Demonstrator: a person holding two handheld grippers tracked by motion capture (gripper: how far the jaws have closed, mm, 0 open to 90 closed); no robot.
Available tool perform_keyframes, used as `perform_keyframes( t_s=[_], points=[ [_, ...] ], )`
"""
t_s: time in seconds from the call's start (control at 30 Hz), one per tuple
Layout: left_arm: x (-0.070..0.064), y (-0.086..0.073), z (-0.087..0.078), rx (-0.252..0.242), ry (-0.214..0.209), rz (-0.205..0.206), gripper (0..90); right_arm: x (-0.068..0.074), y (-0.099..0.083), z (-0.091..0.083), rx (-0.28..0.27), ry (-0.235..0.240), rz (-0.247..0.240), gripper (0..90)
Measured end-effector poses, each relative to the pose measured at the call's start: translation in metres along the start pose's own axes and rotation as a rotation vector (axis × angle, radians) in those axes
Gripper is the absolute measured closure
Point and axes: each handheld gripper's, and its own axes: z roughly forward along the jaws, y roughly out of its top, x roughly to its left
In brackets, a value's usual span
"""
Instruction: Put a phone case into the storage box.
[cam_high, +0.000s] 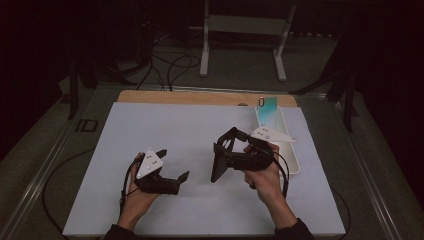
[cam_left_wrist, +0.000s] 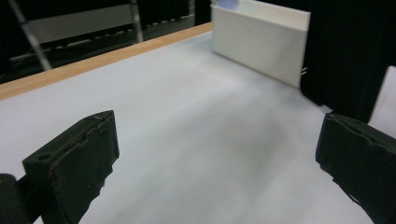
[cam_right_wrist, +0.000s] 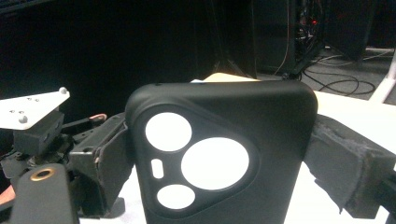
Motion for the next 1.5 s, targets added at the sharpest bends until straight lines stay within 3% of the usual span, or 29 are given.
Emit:
perform_keyframes(
  t_s=[0.4, 0.9, 1.1, 1.5],
  points=[
    [0.022, -0.028, -0.028, 0.001, 0.090, -0.033, 0.1, 0.000, 0.001, 0.000, 0.000, -0.001, 0.005, 13.8],
    [0.034, -0.052, -0.052, 0.033, 0.163, -0.033, 0.1, -0.003, 0.003, -0.002, -0.007, -0.008, 0.006, 13.9],
    [0.039, -0.060, -0.060, 0.037, 0.180, -0.050, 0.1, -0.006, 0.007, -0.003, -0.017, -0.021, 0.004, 13.9],
    [0.040, -0.062, -0.058, 0.045, 0.186, -0.060, 0.1, -0.015, 0.020, -0.003, -0.036, -0.052, 0.001, 13.9]
  ],
)
